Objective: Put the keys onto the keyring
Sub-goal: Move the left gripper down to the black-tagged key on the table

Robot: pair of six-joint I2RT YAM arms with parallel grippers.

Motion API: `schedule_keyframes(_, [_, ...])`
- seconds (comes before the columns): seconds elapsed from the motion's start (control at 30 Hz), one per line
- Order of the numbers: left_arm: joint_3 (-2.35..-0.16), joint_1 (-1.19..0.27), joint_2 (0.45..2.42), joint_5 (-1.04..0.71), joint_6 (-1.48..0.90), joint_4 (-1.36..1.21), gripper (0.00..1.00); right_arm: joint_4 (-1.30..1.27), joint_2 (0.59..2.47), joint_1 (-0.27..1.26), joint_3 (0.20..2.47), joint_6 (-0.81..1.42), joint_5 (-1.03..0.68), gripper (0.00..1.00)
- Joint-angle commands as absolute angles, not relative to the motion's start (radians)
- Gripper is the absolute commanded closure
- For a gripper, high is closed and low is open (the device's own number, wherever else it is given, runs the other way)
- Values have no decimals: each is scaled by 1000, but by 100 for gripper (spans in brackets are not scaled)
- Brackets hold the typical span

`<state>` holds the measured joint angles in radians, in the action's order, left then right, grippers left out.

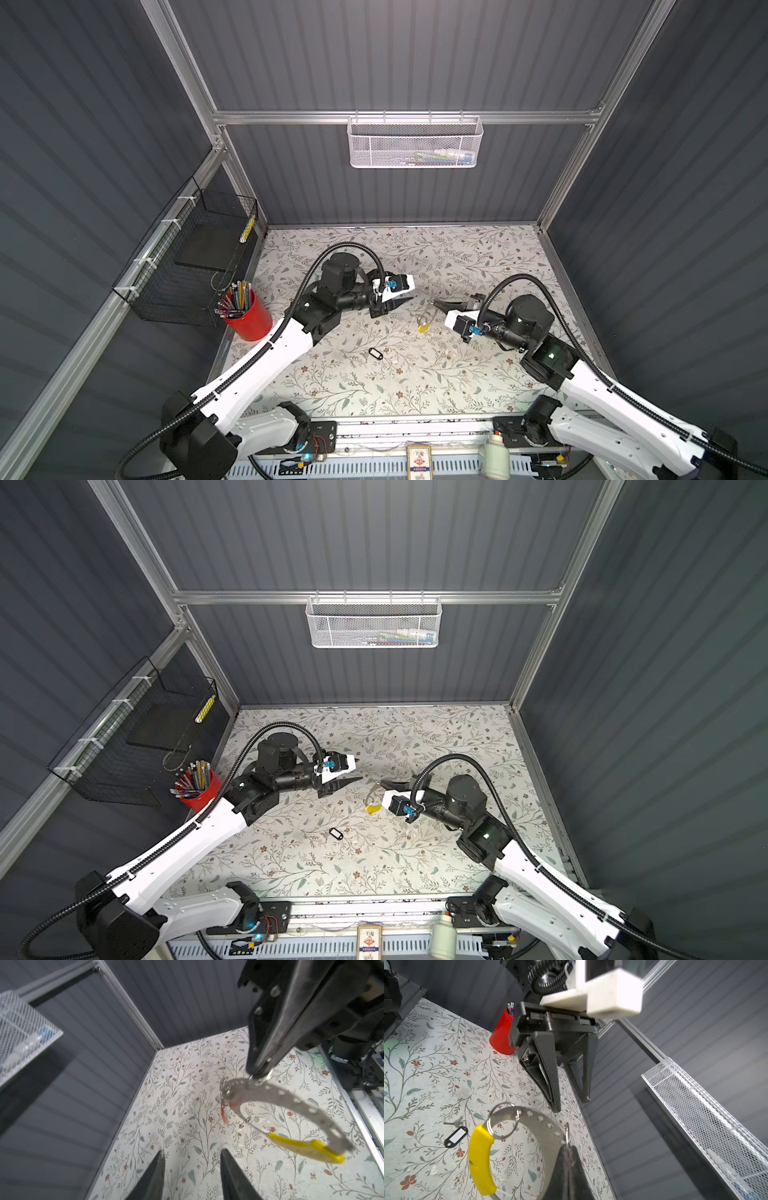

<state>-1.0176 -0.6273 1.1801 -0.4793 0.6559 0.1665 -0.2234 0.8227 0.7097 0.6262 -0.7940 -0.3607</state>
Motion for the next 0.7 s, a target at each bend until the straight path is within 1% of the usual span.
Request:
schedule_keyframes(0.0, [-962, -608, 1186, -364, 472, 146, 54, -259, 804, 712, 607, -779, -347, 100])
schedule_keyframes(0.13, [-929, -599, 1233, -188, 248, 205, 53, -224, 808, 705, 601, -749, -353, 100])
schedule_keyframes(0.23, [-962, -600, 1285, -87, 67, 320, 56, -210, 807, 696, 593, -731, -371, 100])
schedule_keyframes(0.37, [-989, -600, 1364, -32, -153, 482, 57, -174, 786, 681, 567, -723, -397, 100])
schedule_keyframes(0.47, [-995, -600, 1414, -45, -279, 570, 59, -135, 755, 668, 551, -718, -416, 100])
schedule_keyframes(0.53, [-947, -599, 1393, -54, -305, 543, 56, -117, 733, 662, 541, -714, -427, 100])
schedule_keyframes(0.67, [-851, -600, 1353, 2, -344, 497, 57, -40, 702, 652, 550, -699, -461, 100])
